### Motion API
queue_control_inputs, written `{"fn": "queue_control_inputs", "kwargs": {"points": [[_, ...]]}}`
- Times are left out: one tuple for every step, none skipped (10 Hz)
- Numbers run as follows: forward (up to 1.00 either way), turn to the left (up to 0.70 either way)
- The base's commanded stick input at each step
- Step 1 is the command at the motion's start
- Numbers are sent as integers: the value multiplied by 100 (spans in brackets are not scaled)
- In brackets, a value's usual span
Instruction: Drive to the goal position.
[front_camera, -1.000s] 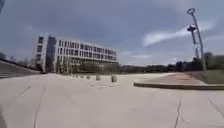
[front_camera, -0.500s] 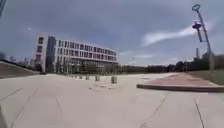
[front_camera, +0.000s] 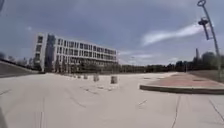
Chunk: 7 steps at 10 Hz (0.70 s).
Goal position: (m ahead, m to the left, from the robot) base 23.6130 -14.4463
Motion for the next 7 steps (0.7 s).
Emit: {"fn": "queue_control_inputs", "kwargs": {"points": [[100, 0], [100, 0], [100, 0], [100, 0], [100, -1], [100, -3], [100, -3]]}}
